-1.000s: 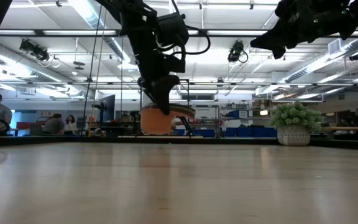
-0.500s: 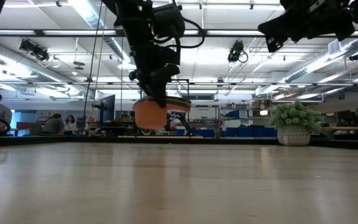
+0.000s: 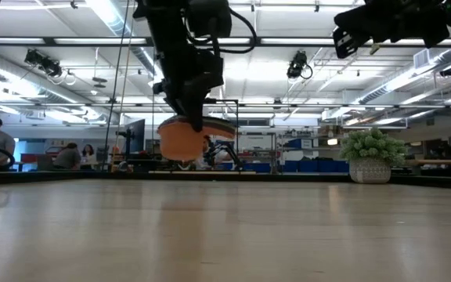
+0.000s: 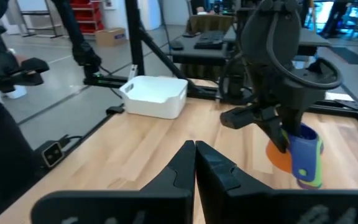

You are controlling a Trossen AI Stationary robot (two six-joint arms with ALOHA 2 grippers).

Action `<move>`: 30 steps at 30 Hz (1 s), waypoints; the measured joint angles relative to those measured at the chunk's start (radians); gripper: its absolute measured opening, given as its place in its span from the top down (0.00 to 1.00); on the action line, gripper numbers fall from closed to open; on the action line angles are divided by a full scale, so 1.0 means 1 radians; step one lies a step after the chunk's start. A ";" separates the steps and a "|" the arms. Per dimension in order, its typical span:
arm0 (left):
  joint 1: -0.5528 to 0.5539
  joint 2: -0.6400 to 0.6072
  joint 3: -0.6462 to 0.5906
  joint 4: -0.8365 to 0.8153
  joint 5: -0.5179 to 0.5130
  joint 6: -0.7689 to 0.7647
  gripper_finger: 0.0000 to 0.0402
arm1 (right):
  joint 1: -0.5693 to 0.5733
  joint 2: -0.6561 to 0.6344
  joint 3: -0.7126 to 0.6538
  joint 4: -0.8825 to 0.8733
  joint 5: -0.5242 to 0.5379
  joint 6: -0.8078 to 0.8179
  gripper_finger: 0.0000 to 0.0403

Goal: Nest measuring cups in basket
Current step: Put the stacked measuring cups into the white bin

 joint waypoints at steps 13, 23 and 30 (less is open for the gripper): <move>-0.117 -0.085 0.000 -0.138 -0.053 -0.161 0.76 | 0.112 0.000 0.000 -0.011 0.015 -0.002 0.96; -0.235 -0.144 0.000 -0.181 -0.051 -0.274 0.76 | 0.168 0.000 0.000 -0.009 0.014 -0.004 0.96; -0.319 -0.144 0.000 -0.248 -0.050 -0.421 0.76 | 0.184 0.000 0.000 -0.009 0.014 -0.004 0.96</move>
